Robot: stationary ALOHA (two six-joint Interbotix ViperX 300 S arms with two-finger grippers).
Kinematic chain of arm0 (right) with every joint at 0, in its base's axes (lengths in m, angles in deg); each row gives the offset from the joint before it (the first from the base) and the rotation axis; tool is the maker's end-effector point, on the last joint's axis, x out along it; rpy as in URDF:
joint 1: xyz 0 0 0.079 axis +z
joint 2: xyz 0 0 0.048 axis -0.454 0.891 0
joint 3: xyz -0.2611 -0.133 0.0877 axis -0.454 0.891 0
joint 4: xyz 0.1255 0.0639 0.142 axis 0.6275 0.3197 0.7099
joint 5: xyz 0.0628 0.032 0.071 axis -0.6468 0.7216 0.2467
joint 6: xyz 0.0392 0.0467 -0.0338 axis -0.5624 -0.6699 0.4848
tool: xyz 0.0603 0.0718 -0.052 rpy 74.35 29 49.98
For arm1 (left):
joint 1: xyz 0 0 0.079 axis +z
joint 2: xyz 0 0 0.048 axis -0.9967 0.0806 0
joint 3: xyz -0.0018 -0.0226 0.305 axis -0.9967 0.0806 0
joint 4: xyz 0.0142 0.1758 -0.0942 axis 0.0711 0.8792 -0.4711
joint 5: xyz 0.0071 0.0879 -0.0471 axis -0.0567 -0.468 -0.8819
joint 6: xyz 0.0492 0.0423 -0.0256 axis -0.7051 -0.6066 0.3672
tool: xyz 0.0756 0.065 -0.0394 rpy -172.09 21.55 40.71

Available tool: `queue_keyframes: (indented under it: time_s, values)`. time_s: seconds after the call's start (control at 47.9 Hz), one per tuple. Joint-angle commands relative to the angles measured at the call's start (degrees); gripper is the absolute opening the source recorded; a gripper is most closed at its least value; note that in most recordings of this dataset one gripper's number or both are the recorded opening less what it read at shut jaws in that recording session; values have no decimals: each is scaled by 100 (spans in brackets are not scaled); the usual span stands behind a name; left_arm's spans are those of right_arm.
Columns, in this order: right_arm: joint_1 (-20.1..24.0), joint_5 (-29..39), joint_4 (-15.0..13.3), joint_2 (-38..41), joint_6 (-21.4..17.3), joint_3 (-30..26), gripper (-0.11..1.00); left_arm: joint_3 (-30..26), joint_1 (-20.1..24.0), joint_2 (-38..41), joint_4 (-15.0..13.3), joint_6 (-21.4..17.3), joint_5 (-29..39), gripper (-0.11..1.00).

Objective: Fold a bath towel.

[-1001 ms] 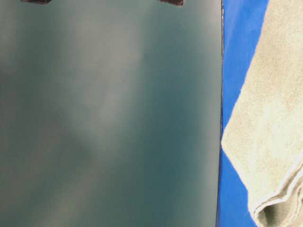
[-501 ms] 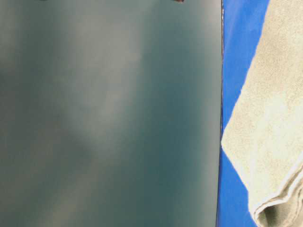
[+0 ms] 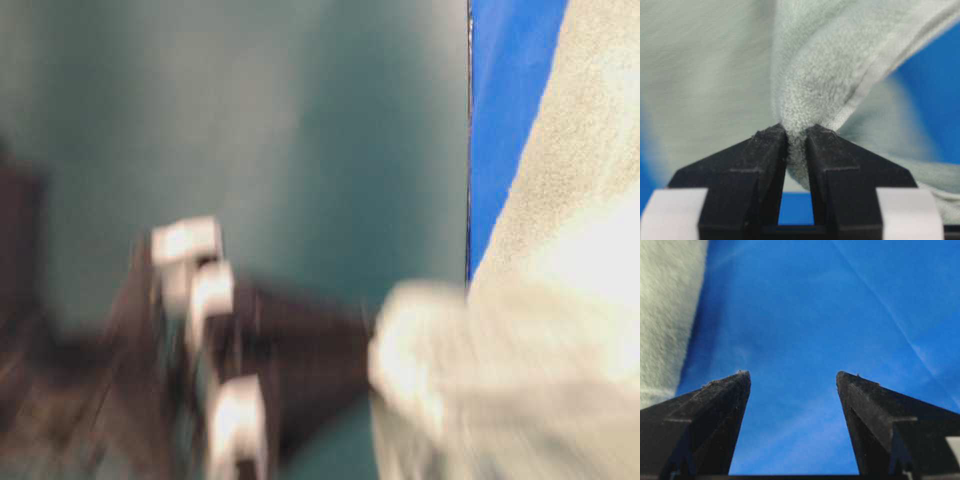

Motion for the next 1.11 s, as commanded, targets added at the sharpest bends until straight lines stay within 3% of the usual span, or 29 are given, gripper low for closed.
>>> queue_keyframes:
  time_s: [0.0,0.042,0.146,0.229,0.292,0.375,0.501,0.688,0.834,0.939,1.085]
  values:
    - [9,-9,-53,-62,9,0,67,-650,510,378,-26,-773,-132,11]
    - [9,-9,-53,-62,9,18,67,-976,712,756,-132,-1345,-229,11]
    - [9,-9,-62,-62,9,62,67,-1564,905,1459,-290,-2127,-220,11]
    - [9,-9,-62,-53,9,88,67,-1890,949,1784,-316,-2399,-149,11]
    - [9,-9,-62,-44,9,88,67,-2013,984,1837,-387,-2355,-158,11]
    - [9,-9,-132,-53,9,97,67,-2021,1037,1828,-580,-2013,-316,11]
    - [9,-44,-185,-53,9,88,67,-1934,1178,1793,-1204,-668,-888,11]
    - [9,-185,-193,-53,9,79,67,-1582,1187,1652,-1222,668,-1512,11]
    - [9,-316,-193,-53,-9,79,67,-1081,1230,1450,-1222,1354,-1863,13]
    - [9,-360,-193,-53,-9,79,67,-773,1239,1310,-1169,1740,-2153,43]
    - [9,-413,-193,-62,-35,70,67,-633,1222,1081,-1099,1802,-2259,82]
